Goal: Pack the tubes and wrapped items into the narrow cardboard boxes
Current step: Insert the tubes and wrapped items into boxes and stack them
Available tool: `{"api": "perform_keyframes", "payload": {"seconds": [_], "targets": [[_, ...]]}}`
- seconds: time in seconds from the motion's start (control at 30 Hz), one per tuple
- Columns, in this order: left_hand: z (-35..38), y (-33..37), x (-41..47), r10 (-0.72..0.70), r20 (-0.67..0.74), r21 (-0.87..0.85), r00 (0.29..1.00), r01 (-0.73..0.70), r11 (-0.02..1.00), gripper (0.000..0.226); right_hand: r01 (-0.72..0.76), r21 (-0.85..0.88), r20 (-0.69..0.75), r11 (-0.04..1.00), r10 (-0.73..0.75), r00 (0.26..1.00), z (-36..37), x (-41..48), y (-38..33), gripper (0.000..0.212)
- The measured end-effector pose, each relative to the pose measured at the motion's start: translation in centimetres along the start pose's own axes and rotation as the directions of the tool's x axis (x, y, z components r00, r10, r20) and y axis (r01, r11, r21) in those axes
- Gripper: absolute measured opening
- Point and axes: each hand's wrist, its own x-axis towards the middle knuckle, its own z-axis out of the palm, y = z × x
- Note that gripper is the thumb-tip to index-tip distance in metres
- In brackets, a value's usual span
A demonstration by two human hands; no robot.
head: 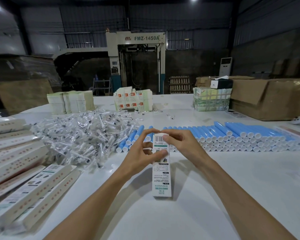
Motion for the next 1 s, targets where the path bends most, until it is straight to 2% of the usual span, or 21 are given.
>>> {"api": "perform_keyframes", "payload": {"seconds": [0.43, 0.63, 0.83, 0.9, 1.0], "targets": [[0.3, 0.0, -0.3, -0.044, -0.022, -0.006, 0.999, 0.043, 0.999, 0.059, -0.025, -0.07, -0.007, 0.997, 0.024, 1.0, 0.0, 0.1, 0.8, 0.021], [0.8, 0.6, -0.3, -0.047, -0.066, -0.073, 0.997, 0.042, 0.996, 0.059, -0.005, 0.15, -0.136, 0.989, 0.025, 0.99, 1.1, 0.4, 1.4, 0.016], [0.8, 0.7, -0.6, -0.033, -0.063, -0.076, 0.997, 0.028, 0.997, 0.055, 0.002, 0.136, -0.183, 0.991, 0.023, 0.983, 1.1, 0.4, 2.1, 0.012], [1.0, 0.7, -0.7, -0.043, -0.075, -0.11, 0.996, 0.034, 0.993, 0.054, -0.013, 0.166, -0.181, 0.986, 0.044, 0.983, 1.2, 0.3, 2.5, 0.016], [1.4, 0.6, -0.5, -0.072, -0.112, -0.191, 0.991, 0.05, 0.98, 0.057, -0.125, 0.399, -0.117, 0.908, 0.186, 0.975, 2.0, 0.3, 2.7, 0.037]]}}
